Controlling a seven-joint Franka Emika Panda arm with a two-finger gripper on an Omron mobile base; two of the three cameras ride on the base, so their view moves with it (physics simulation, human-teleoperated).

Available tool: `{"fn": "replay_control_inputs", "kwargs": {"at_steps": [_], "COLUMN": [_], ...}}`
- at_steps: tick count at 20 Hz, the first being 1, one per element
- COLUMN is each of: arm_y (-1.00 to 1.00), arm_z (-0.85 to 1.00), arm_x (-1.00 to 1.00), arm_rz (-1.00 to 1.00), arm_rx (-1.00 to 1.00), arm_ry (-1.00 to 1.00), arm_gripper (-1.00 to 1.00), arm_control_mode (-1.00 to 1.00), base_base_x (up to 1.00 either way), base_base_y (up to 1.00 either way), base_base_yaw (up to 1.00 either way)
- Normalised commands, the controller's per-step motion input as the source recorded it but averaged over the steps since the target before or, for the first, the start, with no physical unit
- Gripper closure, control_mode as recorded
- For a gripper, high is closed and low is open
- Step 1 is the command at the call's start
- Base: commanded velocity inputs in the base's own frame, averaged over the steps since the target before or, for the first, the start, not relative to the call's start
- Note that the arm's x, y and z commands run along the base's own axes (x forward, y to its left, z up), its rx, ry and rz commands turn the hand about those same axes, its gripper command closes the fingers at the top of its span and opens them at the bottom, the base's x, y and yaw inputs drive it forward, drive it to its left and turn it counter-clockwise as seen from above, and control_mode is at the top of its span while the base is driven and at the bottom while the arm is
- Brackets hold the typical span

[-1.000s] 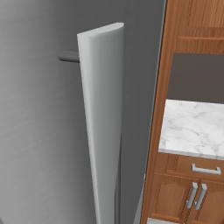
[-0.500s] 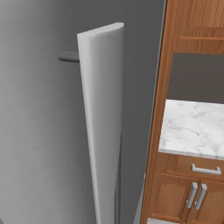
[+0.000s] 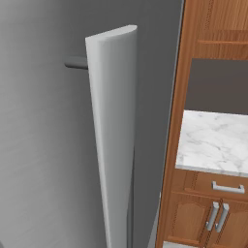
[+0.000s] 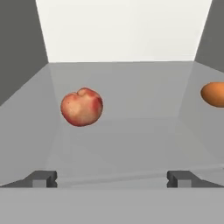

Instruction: Place the ketchup and condiment bottle from the counter to the top shelf of the fridge. If the existing items in the fridge are on the top shelf, move them to other shelves.

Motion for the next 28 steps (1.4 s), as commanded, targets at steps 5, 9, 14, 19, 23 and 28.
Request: {"fn": "replay_control_inputs", "kwargs": {"at_steps": [5,9,14,19,23,28], "arm_y": [0.00,0.00,0.06,0.17,0.21,0.16], "arm_z": [0.00,0.00,0.00,-0.08,-0.16,-0.16], "arm_x": [0.30,0.38,0.34,0.32,0.33,0.39], "arm_rz": [0.02,0.12,0.05,0.01,0.00,0.00], "arm_rx": [0.00,0.00,0.00,0.00,0.00,0.00], "arm_ry": [0.04,0.06,0.05,0.03,0.01,0.00], "arm_gripper": [-1.00,-1.00,-1.00,-1.00,-1.00,-1.00], "arm_control_mode": [-1.00,-1.00,-1.00,-1.00,-1.00,-1.00], "base_base_x": [0.00,0.00,0.00,0.00,0.00,0.00], "base_base_y": [0.00,0.00,0.00,0.00,0.00,0.00], "base_base_yaw": [0.00,0.00,0.00,0.00,0.00,0.00]}}
